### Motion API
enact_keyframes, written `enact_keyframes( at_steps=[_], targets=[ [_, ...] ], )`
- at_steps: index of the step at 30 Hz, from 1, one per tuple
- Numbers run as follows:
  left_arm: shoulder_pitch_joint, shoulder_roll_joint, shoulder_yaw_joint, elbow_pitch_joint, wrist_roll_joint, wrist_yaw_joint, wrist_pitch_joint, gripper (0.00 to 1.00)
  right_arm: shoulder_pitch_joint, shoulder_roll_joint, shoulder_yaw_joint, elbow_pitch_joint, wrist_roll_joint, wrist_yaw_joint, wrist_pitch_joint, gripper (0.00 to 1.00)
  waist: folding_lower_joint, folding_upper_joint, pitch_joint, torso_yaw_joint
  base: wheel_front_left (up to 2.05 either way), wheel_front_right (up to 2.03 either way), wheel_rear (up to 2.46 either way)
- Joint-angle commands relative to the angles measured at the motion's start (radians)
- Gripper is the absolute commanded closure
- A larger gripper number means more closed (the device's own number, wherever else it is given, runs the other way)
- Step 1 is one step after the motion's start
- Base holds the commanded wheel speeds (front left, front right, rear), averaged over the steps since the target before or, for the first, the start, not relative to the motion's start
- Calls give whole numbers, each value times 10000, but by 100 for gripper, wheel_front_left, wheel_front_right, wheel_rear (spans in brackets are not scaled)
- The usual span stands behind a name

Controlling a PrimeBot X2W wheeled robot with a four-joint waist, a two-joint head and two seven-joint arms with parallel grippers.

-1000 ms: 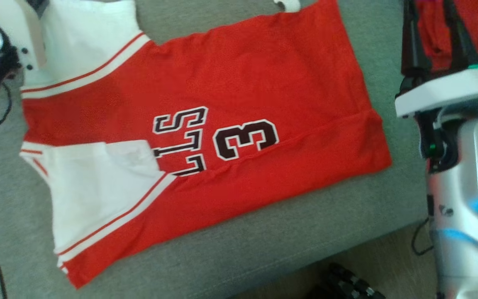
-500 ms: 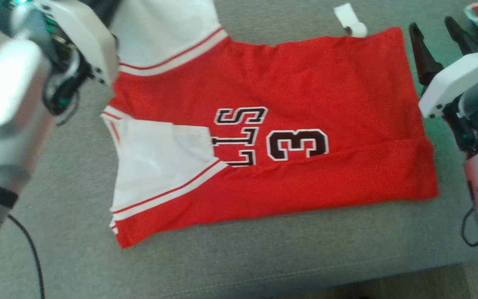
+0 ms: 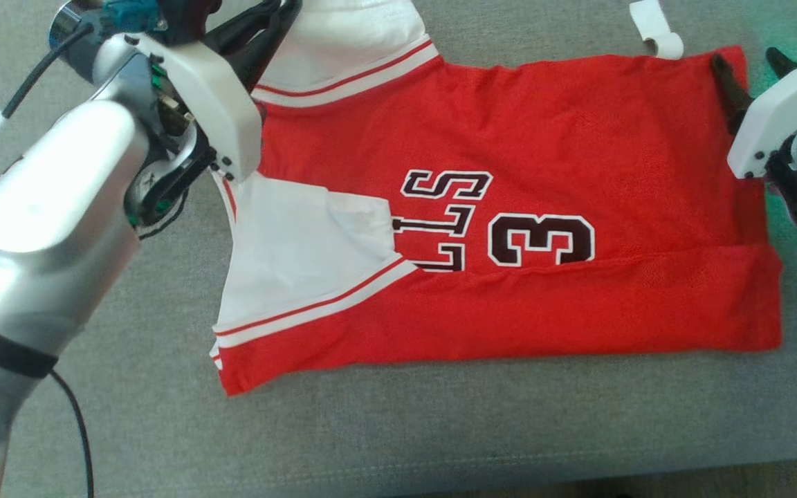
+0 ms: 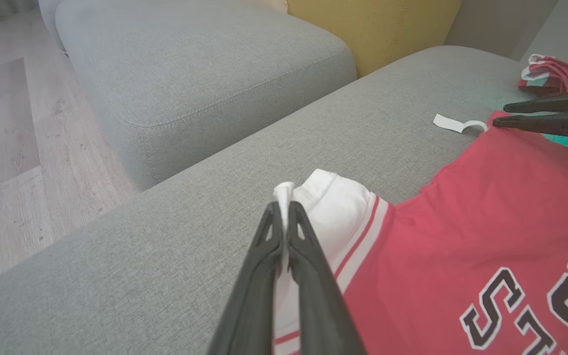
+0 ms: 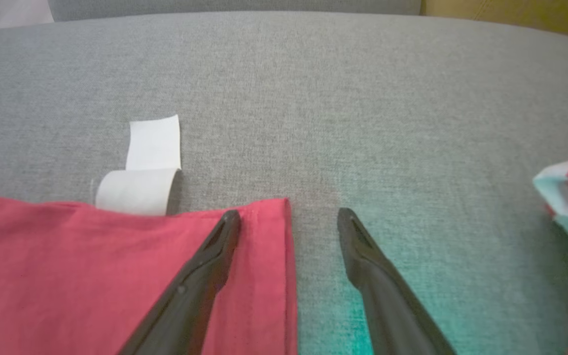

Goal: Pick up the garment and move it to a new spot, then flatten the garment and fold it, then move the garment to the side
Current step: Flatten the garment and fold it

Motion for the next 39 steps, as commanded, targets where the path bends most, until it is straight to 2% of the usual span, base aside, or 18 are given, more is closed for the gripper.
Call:
enact_keyframes(
  at_steps=[1,8,9,10,11,16,24,29,35,39],
  targets=[
    [-306,461,401,-353,83,110,51,100,-323,-200,243,-104,156,-9,-119,0,0,0,82,60,0,0,0],
    [-301,529,375,-637,49,228,177,100,-752,-312,983,675,765,-9,88,0,0,0,254,118,0,0,0],
    [-305,533,372,-644,48,237,182,100,-777,-324,1108,757,873,-9,195,18,0,0,265,114,0,0,0],
    [-315,542,372,-639,46,245,185,100,-803,-350,1245,820,975,-9,298,78,0,0,276,103,0,0,0],
    [-328,556,378,-615,44,250,181,100,-833,-387,1379,859,1058,-9,363,100,0,0,282,87,0,0,0],
    [-381,606,455,-336,40,347,53,100,-1119,-618,1615,1034,1401,-9,84,100,0,0,235,-19,0,0,0],
    [-925,596,806,458,272,709,-677,100,-1874,-658,1664,1085,1575,-9,-1449,100,0,0,215,-210,0,0,0],
    [-1557,391,1045,1139,495,988,-1280,100,-2426,-588,1610,1210,1652,-9,-2411,100,0,0,310,-247,0,0,0],
    [-2206,-21,1204,2141,624,1057,-1963,100,-2930,-508,1593,1467,1713,-9,-3509,100,0,0,342,-257,0,0,0],
    [-2199,-248,1101,2707,712,940,-2260,100,-2979,-401,1712,1617,1886,-9,-3946,100,0,0,210,-316,0,0,0]
  ],
)
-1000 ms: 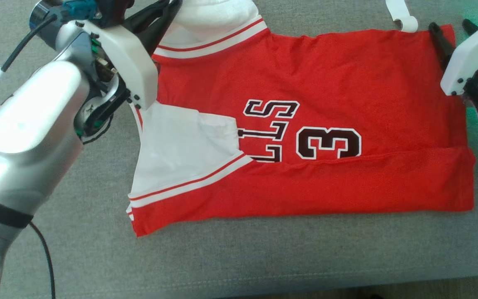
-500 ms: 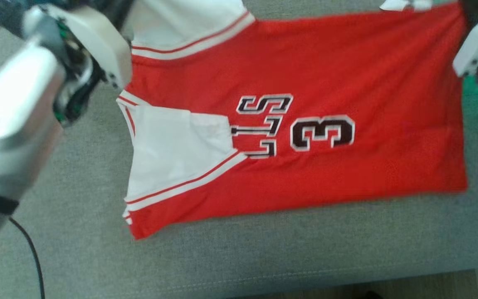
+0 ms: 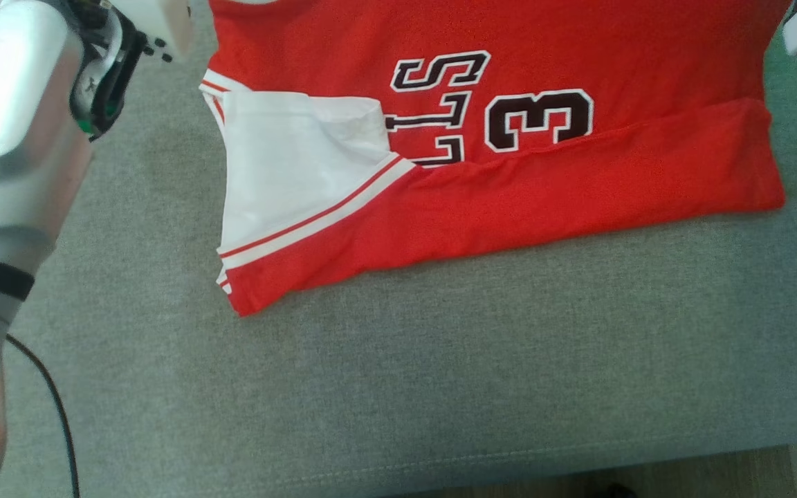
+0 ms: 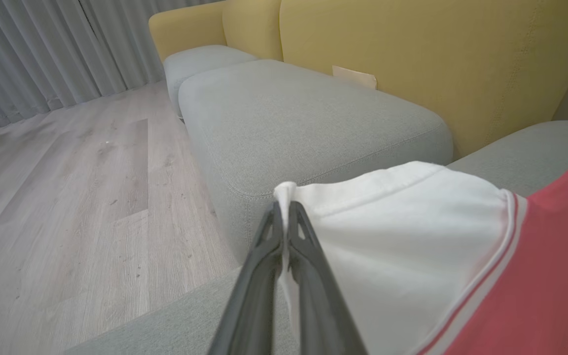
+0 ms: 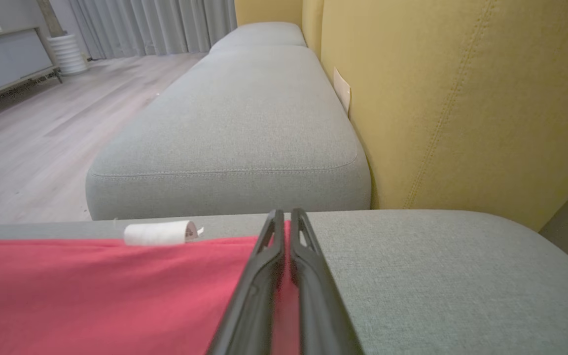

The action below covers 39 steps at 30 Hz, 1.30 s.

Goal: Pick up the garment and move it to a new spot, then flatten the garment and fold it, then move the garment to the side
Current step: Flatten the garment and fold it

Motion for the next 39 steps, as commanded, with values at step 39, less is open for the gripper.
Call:
enact_keyframes(
  at_steps=[39],
  targets=[
    [5584,3452,-1346,-6542,-1612,-141,3065,100,4990,-2630,2809,-2934,3176,-9,3056,100,0,0,-2510,262,0,0,0]
  ],
)
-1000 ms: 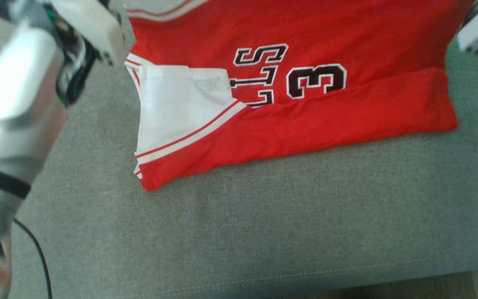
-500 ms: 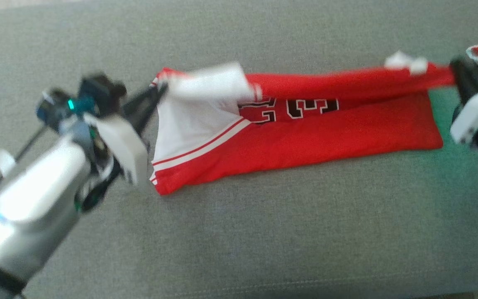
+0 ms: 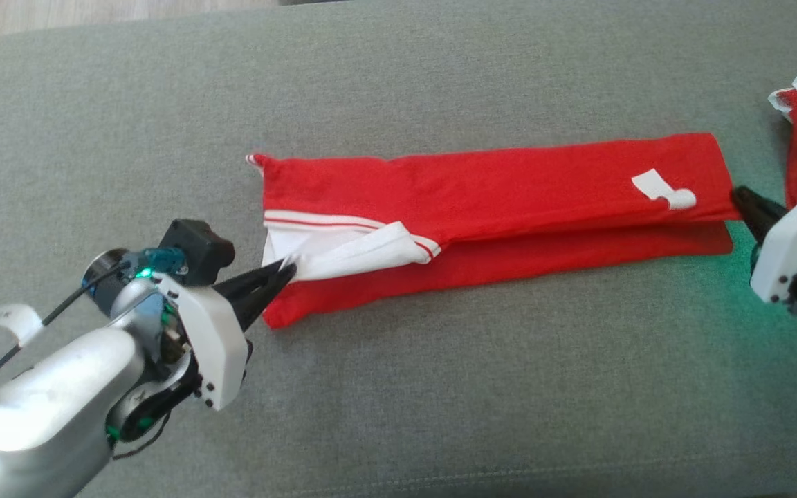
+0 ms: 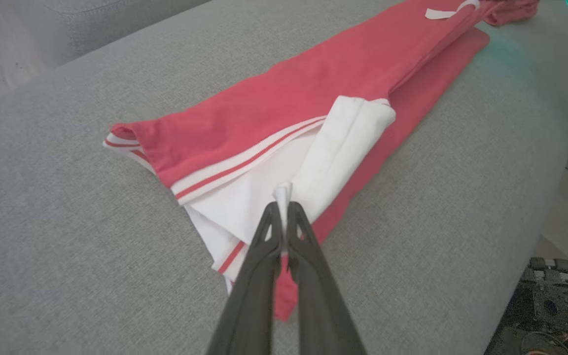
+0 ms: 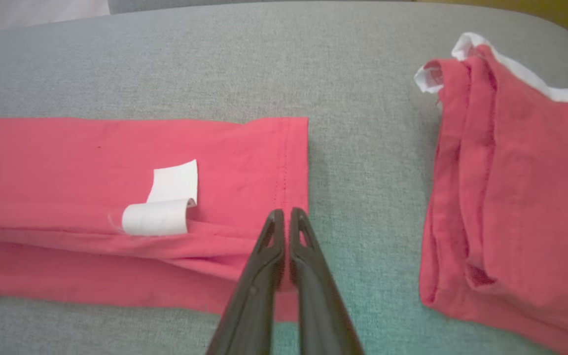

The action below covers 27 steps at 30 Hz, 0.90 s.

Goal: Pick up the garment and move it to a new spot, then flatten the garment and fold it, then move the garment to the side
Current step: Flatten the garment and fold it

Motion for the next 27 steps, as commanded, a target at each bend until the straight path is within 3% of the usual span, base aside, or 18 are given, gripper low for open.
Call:
enact_keyframes(
  at_steps=[1,8,9,10,11,15,19,23,27],
  targets=[
    [-348,487,433,-275,-12,35,35,100,173,-439,25,-215,95,-9,29,100,1,-1,-7,-10,0,0,0],
    [-192,509,319,-362,30,228,115,100,330,-535,108,-390,295,-9,591,100,1,-1,-1,-123,0,0,0],
    [-163,482,305,-327,35,255,92,83,354,-526,87,-373,335,-9,685,87,1,-1,-6,-143,0,0,0],
    [-130,450,305,-278,37,302,53,7,374,-527,97,-401,330,-9,739,0,1,-1,-19,-165,0,0,0],
    [-94,416,316,-224,52,367,-19,0,388,-529,88,-418,326,-9,766,0,1,-1,-43,-192,0,0,0],
    [76,220,595,38,71,877,-622,0,433,-500,-141,-594,495,-9,681,0,1,-1,-198,-319,0,0,0],
    [278,-90,1339,334,-99,1661,-1828,0,431,-389,-625,-851,645,-9,159,0,1,-1,-407,-464,0,0,0],
    [582,-591,2496,552,-474,2569,-3260,0,454,18,-1384,-1261,750,-9,-928,0,1,-1,-638,-604,0,0,0],
    [1182,-1500,4386,226,-520,3238,-3615,0,685,639,-2113,-1601,445,-9,-2189,0,1,-1,-826,-691,0,0,0]
  ],
)
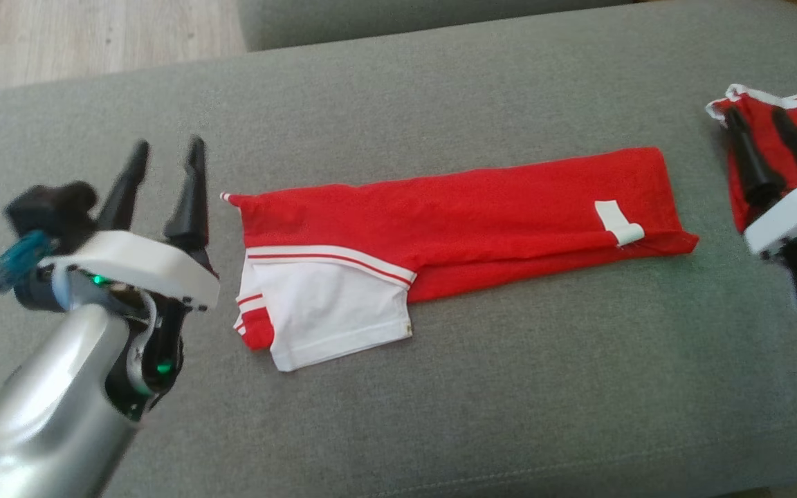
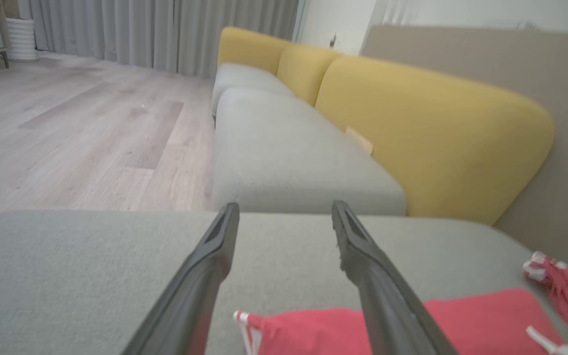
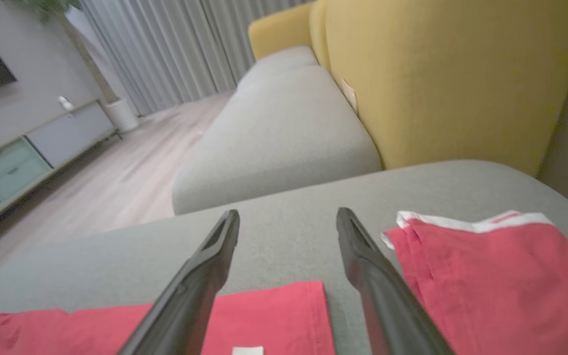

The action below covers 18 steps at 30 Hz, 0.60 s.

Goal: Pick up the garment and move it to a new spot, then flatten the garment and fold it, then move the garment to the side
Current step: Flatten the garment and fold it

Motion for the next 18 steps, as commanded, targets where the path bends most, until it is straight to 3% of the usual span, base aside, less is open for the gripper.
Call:
enact_keyframes(
  at_steps=[1,4,9,13,18],
  targets=[
    [106,-194,1452,-654,399,136,-116,0,353,132,-229,-399,-316,-9,-581,0,0,0,-104,-67,0,0,0],
    [1085,-1050,2803,-1234,1488,-42,-121,0,687,783,-765,-520,-791,-9,-1421,0,0,0,-208,-137,0,0,0],
    [2630,-2530,4341,-1556,3069,-762,-123,0,1417,1998,-1685,-577,-2028,-9,-2178,0,0,0,-399,-216,0,0,0],
    [3518,-3500,4934,-1504,4201,-1389,-124,0,2112,2909,-2379,-603,-3019,-9,-2321,0,0,0,-480,-214,0,0,0],
    [3886,-4087,5291,-1311,5165,-1983,-125,0,2492,3482,-2884,-700,-3837,-9,-2356,0,0,0,-402,-124,0,0,0]
  ],
)
